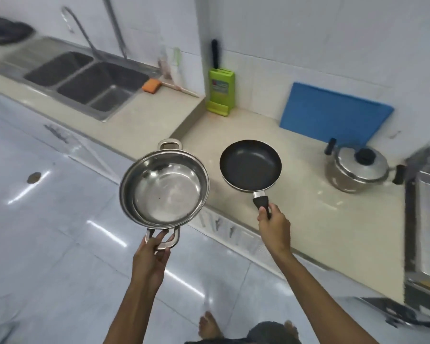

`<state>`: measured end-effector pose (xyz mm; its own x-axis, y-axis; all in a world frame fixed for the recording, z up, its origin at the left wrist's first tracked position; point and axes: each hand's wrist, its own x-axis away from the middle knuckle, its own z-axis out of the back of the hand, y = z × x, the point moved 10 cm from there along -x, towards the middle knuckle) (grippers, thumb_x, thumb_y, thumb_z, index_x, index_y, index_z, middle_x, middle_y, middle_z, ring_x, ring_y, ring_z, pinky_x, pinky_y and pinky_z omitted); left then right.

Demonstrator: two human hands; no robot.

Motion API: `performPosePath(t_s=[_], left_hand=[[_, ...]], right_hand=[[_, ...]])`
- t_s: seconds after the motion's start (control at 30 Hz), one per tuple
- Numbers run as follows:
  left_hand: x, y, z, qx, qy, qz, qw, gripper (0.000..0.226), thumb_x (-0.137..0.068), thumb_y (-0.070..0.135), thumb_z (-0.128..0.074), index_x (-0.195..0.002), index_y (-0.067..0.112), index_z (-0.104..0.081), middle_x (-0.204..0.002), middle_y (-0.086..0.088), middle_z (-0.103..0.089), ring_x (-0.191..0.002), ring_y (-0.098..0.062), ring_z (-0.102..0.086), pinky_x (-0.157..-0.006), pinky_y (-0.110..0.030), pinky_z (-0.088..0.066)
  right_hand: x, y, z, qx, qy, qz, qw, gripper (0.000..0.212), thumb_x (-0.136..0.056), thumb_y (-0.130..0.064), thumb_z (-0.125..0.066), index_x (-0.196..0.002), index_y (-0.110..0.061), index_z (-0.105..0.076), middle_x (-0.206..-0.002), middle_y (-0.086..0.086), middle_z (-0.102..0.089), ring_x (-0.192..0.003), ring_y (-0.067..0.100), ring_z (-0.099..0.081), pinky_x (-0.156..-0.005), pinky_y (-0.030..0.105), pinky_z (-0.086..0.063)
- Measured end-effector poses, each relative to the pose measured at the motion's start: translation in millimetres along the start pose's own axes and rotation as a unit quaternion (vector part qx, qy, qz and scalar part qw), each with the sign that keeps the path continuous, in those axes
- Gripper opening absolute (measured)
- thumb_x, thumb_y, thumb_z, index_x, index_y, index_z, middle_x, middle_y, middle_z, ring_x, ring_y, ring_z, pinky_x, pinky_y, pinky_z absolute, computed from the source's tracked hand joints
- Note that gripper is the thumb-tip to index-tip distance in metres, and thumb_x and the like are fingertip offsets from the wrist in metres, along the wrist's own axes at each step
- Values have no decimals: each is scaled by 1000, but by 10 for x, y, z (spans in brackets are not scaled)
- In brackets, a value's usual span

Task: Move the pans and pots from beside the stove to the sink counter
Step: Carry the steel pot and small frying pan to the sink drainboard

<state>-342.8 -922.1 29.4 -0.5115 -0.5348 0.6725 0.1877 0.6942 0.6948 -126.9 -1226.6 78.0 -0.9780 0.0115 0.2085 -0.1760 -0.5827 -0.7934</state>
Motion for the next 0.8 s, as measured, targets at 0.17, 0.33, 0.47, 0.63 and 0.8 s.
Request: performPosePath(t_s=[0.17,0.33,0.47,0.63,0.8], left_hand=[[-146,1048,583,54,28,-62,996,43,-91,9,-55,-127,30,-66,-114,0,-78,-85,-8,-75,-78,-26,-46],[-419,1949,1160,92,70,-109,987,41,-92,11,-55,-129,27,-64,-112,0,-79,-76,-9,-69,-70,-25,-46],[-832,2570,1585,138,105,-125,977,40,-90,7,-57,-126,23,-68,-112,-4,-78,-69,-9,-61,-50,-17,-48],[-1510,3363,2037,167,136,-143,966,35,-91,7,-57,-120,21,-70,-113,-8,-78,-70,-11,-55,-47,-18,-42],[-2189,4107,2455,187,165,-147,957,45,-86,-1,-52,-124,17,-67,-114,-13,-77,-68,-7,-66,-39,-16,-36]], right_hand=[[-1,-1163,-961,-43,-39,57,997,27,-102,-26,-50,-119,-11,-65,-96,11,-75,-87,35,-68,-79,42,-54],[-36,-2159,-1914,-48,-90,105,989,21,-101,-27,-51,-106,-13,-65,-87,9,-74,-79,38,-69,-77,50,-57],[-134,-2911,-2674,-39,-125,147,980,20,-100,-25,-52,-103,-12,-66,-86,11,-73,-79,39,-68,-76,47,-56],[-379,-3782,-3788,-34,-180,170,968,20,-102,-26,-51,-102,-13,-66,-86,6,-72,-82,32,-66,-76,44,-55],[-689,-4517,-4798,-23,-211,159,964,17,-103,-27,-51,-104,-16,-65,-87,3,-72,-80,26,-66,-77,47,-58]])
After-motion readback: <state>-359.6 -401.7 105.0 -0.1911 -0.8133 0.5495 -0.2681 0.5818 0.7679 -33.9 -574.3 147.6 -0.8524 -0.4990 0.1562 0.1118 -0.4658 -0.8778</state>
